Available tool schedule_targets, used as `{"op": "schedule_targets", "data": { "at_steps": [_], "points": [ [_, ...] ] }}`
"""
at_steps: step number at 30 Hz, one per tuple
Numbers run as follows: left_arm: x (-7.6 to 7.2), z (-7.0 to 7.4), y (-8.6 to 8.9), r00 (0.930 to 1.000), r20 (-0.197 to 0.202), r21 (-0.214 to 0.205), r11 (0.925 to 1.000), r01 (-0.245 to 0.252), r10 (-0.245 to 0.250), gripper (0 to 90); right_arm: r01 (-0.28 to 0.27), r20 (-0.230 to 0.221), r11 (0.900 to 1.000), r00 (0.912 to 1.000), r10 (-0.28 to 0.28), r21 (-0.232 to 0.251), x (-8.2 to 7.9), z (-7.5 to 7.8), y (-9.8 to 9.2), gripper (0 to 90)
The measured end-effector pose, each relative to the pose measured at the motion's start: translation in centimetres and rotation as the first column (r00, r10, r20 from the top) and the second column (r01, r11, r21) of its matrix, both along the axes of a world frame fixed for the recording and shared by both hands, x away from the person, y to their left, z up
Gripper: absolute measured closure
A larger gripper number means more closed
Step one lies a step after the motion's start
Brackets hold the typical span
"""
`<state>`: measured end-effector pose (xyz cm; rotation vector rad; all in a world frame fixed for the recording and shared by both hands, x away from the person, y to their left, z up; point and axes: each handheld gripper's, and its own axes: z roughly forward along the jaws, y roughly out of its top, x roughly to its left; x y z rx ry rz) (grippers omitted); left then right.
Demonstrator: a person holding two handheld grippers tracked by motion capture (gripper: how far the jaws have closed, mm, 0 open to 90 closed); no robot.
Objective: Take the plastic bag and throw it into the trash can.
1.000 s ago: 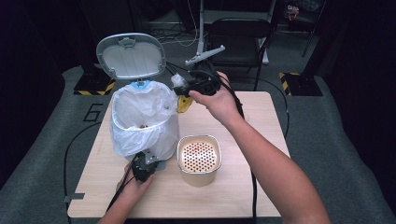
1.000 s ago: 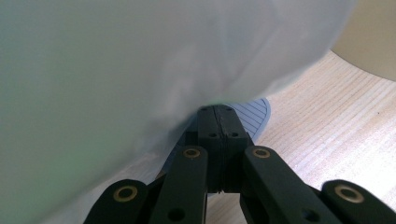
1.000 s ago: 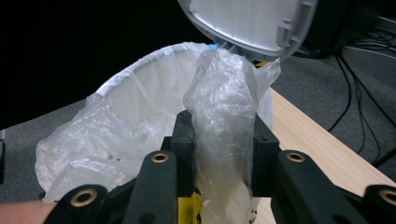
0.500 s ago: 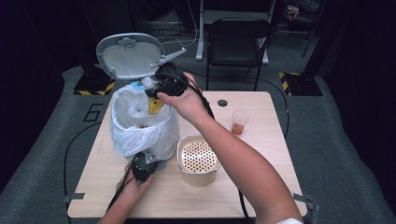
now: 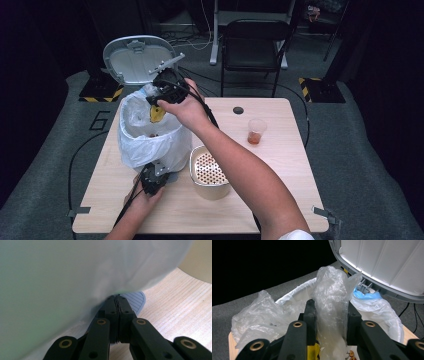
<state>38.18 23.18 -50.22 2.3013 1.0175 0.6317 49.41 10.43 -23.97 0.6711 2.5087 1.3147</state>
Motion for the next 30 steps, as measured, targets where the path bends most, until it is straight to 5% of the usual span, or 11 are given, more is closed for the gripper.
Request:
{"op": "schedule_targets", "data": {
  "at_steps": [6, 10, 12, 13, 15, 19, 22, 25, 30],
  "points": [
    [0.0, -0.1, -0.1, 0.9995, 0.027, 0.006, 0.9999, -0.013, 0.013, 88.6, 0.024, 0.005, 0.9997, 0.9997, -0.024, -0.008, 0.6, -0.6, 0.5, 68.1],
    [0.0, 0.0, 0.0, 1.0000, -0.008, 0.003, 1.0000, 0.005, -0.005, 88.6, 0.058, -0.028, 0.9980, 0.9979, -0.058, -0.027, 1.1, -1.3, 0.7, 48.3],
    [-0.1, 0.0, 0.0, 0.9997, -0.024, -0.007, 1.0000, 0.000, 0.000, 88.6, 0.077, 0.001, 0.9966, 0.9970, -0.077, -0.028, 1.0, -1.5, 0.7, 44.7],
    [0.0, -0.1, -0.1, 0.9999, 0.012, 0.002, 0.9999, -0.010, 0.010, 88.6, 0.078, 0.000, 0.9963, 0.9969, -0.078, -0.036, 1.0, -1.5, 0.7, 44.5],
    [0.0, -0.1, -0.1, 0.9996, 0.023, 0.013, 0.9998, -0.013, 0.013, 88.6, 0.072, 0.007, 0.9966, 0.9974, -0.072, -0.039, 1.0, -1.5, 0.5, 44.1],
    [-0.1, 0.0, -0.1, 0.9999, -0.007, 0.011, 0.9999, -0.009, 0.009, 88.6, 0.077, 0.025, 0.9964, 0.9968, -0.076, -0.034, 0.6, -1.2, 0.0, 44.3],
    [-0.1, -0.1, -0.2, 0.9998, -0.011, -0.017, 0.9997, -0.017, 0.017, 88.6, 0.076, 0.026, 0.9969, 0.9969, -0.075, -0.023, 0.2, -0.9, -0.8, 44.4],
    [0.0, -0.1, -0.1, 0.9998, 0.017, 0.011, 0.9999, -0.013, 0.013, 88.6, 0.061, 0.044, 0.9977, 0.9973, -0.059, -0.029, -0.5, -0.7, -2.5, 44.2],
    [0.0, 0.0, -0.1, 0.9999, 0.001, -0.010, 0.9999, -0.011, 0.011, 88.6, 0.060, 0.066, 0.9982, 0.9960, -0.059, -0.007, -1.7, -0.7, -5.6, 44.2]
  ]
}}
